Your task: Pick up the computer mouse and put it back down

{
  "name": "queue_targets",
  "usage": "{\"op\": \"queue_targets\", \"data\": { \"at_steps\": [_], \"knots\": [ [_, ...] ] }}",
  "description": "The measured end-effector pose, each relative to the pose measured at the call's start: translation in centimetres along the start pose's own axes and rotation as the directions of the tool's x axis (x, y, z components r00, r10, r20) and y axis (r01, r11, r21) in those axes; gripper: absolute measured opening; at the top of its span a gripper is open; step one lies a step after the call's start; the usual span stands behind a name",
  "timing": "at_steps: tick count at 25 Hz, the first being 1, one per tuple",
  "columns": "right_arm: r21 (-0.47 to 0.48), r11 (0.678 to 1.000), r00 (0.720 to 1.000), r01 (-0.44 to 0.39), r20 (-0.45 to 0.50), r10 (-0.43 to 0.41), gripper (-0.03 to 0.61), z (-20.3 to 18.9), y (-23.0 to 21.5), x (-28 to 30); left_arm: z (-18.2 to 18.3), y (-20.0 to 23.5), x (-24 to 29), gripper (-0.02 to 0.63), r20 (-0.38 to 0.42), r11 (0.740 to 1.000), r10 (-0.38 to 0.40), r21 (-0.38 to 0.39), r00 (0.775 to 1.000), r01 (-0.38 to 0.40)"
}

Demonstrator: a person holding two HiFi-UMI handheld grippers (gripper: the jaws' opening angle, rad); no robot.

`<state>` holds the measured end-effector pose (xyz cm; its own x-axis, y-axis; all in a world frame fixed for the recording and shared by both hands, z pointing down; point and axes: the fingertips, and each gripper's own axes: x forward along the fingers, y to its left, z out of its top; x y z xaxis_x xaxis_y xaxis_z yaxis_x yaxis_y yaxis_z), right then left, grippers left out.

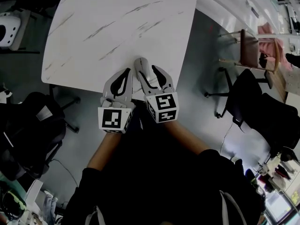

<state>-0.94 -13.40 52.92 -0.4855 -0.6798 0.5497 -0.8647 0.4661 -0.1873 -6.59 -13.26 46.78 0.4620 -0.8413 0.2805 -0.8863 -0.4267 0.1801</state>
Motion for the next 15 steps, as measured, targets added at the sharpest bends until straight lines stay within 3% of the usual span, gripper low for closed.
{"op": "queue_targets", "data": {
  "at_steps": [8,15],
  "knots": [
    [0.065,0.997,0.985,0.047,-0.169,-0.036,0.223,-3.7,-0.6,2.8,-1.1,0.8,0.3,0.008,-0.029,1.000,0.008,-0.006,1.000,-0.009],
    [0.045,0.996,0.953,0.080,-0.297,-0.063,0.236,-5.9,-0.7,4.6,-1.5,1.5,0.5,0.008,-0.037,1.000,0.002,-0.011,0.999,-0.003]
  ]
}}
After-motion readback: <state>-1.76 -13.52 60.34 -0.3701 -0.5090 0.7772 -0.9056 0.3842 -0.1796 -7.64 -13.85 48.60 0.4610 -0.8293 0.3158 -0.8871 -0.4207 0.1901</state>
